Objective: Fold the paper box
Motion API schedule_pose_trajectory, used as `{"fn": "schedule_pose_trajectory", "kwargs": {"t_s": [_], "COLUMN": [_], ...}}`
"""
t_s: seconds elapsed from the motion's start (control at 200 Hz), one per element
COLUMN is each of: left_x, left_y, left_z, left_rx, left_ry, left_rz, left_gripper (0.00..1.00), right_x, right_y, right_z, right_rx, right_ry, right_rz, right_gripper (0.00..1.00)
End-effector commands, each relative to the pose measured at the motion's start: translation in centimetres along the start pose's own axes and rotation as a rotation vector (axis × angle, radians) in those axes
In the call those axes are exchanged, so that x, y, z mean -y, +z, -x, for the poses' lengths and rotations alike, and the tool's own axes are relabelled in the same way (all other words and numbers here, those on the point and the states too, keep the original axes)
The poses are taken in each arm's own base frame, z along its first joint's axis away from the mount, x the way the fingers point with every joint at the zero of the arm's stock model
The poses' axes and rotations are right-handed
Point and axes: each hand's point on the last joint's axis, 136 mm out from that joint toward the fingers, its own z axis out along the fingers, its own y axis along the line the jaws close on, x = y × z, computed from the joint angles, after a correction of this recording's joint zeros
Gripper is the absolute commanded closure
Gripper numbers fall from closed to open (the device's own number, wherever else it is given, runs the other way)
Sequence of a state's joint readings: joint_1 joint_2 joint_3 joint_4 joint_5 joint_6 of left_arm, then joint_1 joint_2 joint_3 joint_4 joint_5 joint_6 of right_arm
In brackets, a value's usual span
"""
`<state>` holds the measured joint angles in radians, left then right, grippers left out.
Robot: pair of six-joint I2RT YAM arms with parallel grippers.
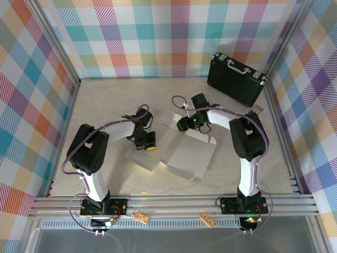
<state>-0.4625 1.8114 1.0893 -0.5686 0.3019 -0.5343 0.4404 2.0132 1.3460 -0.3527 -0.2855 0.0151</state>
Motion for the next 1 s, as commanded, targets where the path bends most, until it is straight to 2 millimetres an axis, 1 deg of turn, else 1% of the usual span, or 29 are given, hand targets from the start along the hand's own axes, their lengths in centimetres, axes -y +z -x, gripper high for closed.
{"fn": "schedule_pose_trajectory", "kwargs": {"t_s": [0.0, 0.065, 0.14, 0.235, 0.39, 0.535, 0.655, 0.87, 0.995], "left_x": [-2.4, -2.4, -2.4, -2.5, -2.6, -2.6, -2.5, -2.5, -2.6], "left_y": [2.3, 2.4, 2.4, 2.4, 2.5, 2.5, 2.5, 2.5, 2.5], "left_z": [-1.0, -1.0, -1.0, -1.0, -1.0, -1.0, -1.0, -1.1, -1.1], "left_rx": [-0.028, -0.028, -0.025, -0.024, -0.024, -0.023, -0.021, -0.023, -0.023], "left_ry": [0.003, 0.006, 0.006, 0.01, 0.009, 0.012, 0.015, 0.016, 0.016], "left_rz": [0.091, 0.09, 0.093, 0.098, 0.1, 0.102, 0.101, 0.104, 0.104], "left_gripper": [1.0, 1.0, 1.0, 1.0, 1.0, 1.0, 1.0, 1.0, 1.0], "right_x": [-1.0, -1.3, -2.5, -3.9, -5.7, -7.6, -9.1, -9.9, -9.4], "right_y": [0.4, 0.5, 0.3, -0.5, -1.9, -2.4, -2.4, -2.4, -1.8], "right_z": [0.0, 0.2, 0.4, 1.0, 1.2, 0.6, -0.7, -2.5, -2.9], "right_rx": [-0.036, -0.039, -0.015, 0.019, 0.084, 0.085, 0.07, 0.03, -0.014], "right_ry": [0.01, 0.0, -0.029, -0.056, -0.122, -0.158, -0.202, -0.237, -0.205], "right_rz": [0.063, 0.083, 0.143, 0.215, 0.281, 0.363, 0.386, 0.386, 0.365], "right_gripper": [0.31, 0.32, 0.33, 0.35, 0.36, 0.41, 0.41, 0.41, 0.41]}}
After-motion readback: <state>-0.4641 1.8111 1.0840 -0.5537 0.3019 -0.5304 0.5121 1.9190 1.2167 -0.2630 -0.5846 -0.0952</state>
